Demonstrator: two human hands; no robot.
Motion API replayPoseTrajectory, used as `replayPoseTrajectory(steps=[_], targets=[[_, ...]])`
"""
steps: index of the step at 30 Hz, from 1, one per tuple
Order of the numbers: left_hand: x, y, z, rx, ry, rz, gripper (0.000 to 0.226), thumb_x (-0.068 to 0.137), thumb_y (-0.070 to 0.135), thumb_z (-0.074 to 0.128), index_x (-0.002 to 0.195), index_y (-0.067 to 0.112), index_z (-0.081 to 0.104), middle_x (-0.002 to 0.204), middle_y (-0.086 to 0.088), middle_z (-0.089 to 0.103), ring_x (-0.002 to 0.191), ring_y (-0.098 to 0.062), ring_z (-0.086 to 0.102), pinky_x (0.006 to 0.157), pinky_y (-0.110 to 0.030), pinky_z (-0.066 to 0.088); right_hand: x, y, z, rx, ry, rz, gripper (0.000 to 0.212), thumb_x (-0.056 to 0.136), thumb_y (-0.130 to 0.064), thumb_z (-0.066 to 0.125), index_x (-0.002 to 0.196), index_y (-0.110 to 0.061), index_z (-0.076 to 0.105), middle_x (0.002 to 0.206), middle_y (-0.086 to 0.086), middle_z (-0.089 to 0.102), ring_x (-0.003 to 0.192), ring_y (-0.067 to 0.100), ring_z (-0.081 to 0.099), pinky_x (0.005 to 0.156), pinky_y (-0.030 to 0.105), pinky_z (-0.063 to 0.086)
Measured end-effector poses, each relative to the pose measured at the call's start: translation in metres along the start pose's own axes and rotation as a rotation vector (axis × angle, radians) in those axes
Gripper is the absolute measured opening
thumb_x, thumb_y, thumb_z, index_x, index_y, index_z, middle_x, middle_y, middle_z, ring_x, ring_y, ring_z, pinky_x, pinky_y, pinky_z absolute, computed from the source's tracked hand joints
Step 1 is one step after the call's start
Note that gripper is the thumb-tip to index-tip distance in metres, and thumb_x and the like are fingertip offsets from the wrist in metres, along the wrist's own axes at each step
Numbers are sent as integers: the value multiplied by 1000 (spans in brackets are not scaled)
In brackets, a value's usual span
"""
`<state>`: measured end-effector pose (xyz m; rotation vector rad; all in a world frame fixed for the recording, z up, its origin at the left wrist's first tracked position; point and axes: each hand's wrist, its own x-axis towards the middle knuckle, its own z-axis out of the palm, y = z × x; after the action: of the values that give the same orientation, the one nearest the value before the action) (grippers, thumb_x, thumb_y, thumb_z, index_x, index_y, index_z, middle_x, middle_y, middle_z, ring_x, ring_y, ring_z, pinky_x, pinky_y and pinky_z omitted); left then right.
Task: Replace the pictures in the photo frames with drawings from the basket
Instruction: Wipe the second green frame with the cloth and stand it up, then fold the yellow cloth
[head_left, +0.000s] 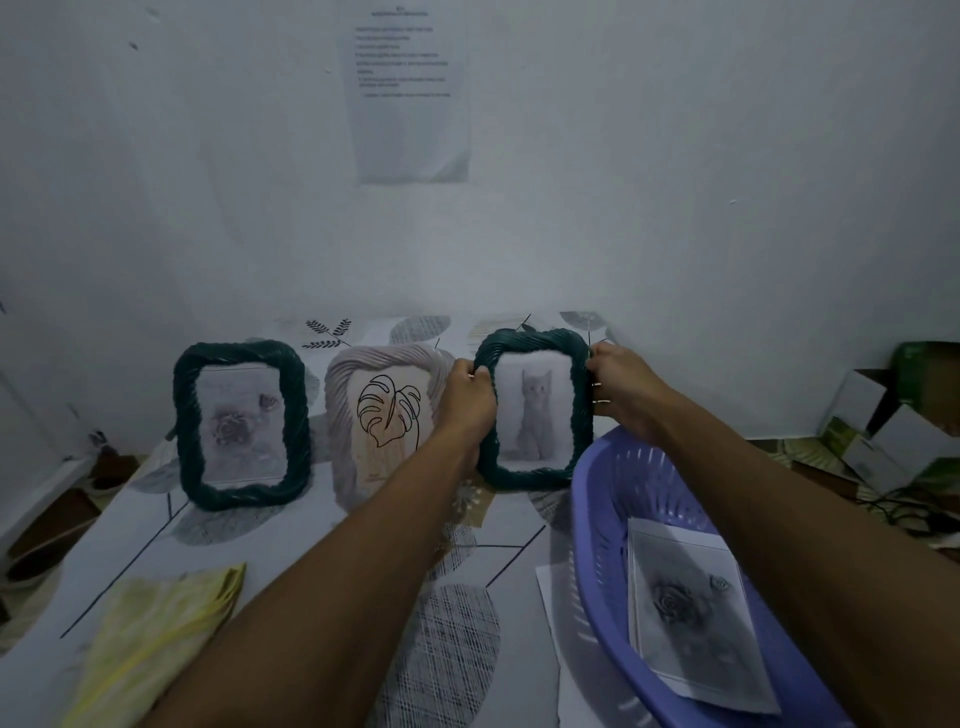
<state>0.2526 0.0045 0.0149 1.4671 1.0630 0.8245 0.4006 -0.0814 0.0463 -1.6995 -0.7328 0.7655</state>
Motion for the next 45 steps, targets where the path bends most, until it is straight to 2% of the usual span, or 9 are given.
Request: replayPoseTrajectory(steps=[8,13,17,23,27,31,34,41,45], targets=[[-15,-7,-2,27,-8,68,26,101,25,32,108,10,52,104,-17,60,96,-30,58,83,-42,47,-5,1,-4,-90,29,-13,24,93,0,35,89,-5,59,79,14,59,68,26,55,61,33,49],[-24,-2,-8,44,-15,96,32,102,30,33,125,15,49,114,-8,59,101,-23,56,93,-43,48,-9,6,-4,-144,52,-30,23,90,-15,40,102,-15,60,95,10,61,80,25,56,75,37,48],[-43,7,-19,81,12,201,40,101,30,37,138,15,43,126,-2,52,113,-17,49,95,-33,40,-30,-3,1,-229,183,-113,35,94,-24,46,128,-18,49,111,3,56,95,21,52,83,33,41],[-84,-4,-86,203,-3,338,28,99,24,46,123,14,58,118,0,61,106,-13,55,89,-27,46,-89,-7,40,-216,320,-385,32,96,-12,50,127,-13,52,123,5,58,105,19,54,85,27,42],[-123,-48,-162,486,-20,386,18,96,21,54,107,12,64,106,-1,64,98,-14,59,79,-20,43,-140,20,96,-258,112,-367,23,95,-11,52,116,-13,59,113,4,63,102,17,58,77,22,44],[-153,-107,-232,827,96,307,26,93,26,57,113,10,62,115,-8,62,109,-25,54,91,-35,43,-191,64,152,-426,-131,-397,27,94,-12,49,119,-15,58,119,3,62,100,12,57,84,23,45],[-168,-131,-256,989,120,314,29,87,28,58,105,5,62,107,-13,58,100,-32,54,82,-39,45,-212,97,173,-651,-192,-472,35,93,-21,48,128,-18,54,128,5,58,113,18,53,98,33,44],[-190,-121,-246,806,123,293,12,82,5,60,94,10,60,86,-6,61,79,-21,53,64,-30,37,-237,118,181,-890,-120,-671,29,89,-25,42,105,-12,62,99,4,60,92,23,55,81,40,47],[-194,-98,-235,402,53,193,28,80,-1,66,104,12,64,79,-1,61,74,-15,57,69,-24,47,-237,106,181,-674,-151,-518,32,95,-27,47,121,-15,60,117,3,64,105,17,57,93,33,46]])
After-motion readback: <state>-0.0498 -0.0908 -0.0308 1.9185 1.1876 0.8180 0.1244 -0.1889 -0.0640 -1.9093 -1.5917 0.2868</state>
